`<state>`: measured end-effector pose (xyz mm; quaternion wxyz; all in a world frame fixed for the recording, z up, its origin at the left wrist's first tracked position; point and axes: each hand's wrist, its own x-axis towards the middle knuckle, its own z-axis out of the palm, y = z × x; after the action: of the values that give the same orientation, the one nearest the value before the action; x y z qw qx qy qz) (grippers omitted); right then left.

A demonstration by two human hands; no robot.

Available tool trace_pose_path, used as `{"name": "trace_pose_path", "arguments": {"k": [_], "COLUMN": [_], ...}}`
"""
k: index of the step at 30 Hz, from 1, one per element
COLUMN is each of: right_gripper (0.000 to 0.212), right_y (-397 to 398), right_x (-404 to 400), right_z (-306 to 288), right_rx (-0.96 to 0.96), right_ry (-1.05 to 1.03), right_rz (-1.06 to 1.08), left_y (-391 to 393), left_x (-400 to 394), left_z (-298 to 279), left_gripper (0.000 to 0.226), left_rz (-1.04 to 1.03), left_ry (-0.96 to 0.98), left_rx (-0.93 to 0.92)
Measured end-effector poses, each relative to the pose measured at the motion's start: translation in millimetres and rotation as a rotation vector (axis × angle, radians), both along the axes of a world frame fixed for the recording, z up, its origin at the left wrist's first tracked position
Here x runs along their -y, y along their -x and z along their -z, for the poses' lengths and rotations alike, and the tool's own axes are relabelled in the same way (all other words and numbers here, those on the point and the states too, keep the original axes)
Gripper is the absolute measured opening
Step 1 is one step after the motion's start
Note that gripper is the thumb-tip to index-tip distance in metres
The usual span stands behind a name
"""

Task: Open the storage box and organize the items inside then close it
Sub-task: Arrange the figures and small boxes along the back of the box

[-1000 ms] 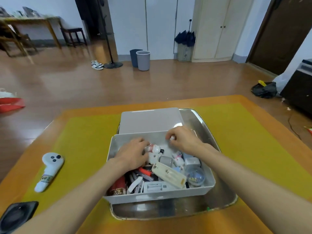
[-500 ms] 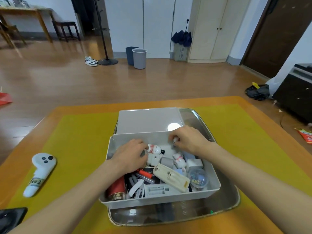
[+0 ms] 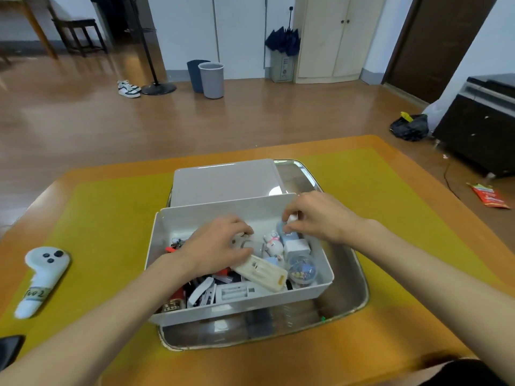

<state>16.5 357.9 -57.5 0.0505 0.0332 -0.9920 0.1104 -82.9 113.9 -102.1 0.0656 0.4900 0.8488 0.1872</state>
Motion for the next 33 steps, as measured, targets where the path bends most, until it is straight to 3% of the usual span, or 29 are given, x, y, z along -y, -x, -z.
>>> {"name": "trace_pose_path", "arguments": {"k": [2,4,8,11,14,19,23,29,33], "right_gripper": [0.023,0.027,0.032,0.025,0.017,0.014,0.010,0.009,0.009], "right_y": [-9,-15,-23,-27,-23,-6,9,24,25], "right_x": [-4,-6,-2,-2,3,21,38,29,23], "right_z": [1,1,5,14,20,24,21,11,16], "right_rx": [-0.027,-0.044,-0.062,-0.108,-0.126,-0.094,-0.100,-0.043,-0.014], "right_ry": [0.001,0.023,0.069,0.086,0.124,0.185,0.239,-0.028,-0.049], "right_rz": [0.001,0.014,0.030,0.038,0.047,0.072,0.081,0.149,0.160], "left_y": [-12,-20,-18,-15,-25,-28,7,40,35], "left_x": [-2,-5,-4,8,21,37,67,71,58], "left_z": [0,6,8,4,2,-3,-13,-3,6], "left_gripper": [0.051,0.055,0.047,0.044,0.043,0.058,0.029,0.031,0.036], "left_rz": [0.191,0.289,0.281,0.301,0.246,0.110,-0.011,-0.155,-0.161], "left_ry": [0.043,0.130,0.140,0.134,0.157,0.157,0.120,0.109,0.085], "left_rx": [0.118,0.037,-0.037,-0.090,-0.136,-0.059,-0.143,-0.150,-0.080]}}
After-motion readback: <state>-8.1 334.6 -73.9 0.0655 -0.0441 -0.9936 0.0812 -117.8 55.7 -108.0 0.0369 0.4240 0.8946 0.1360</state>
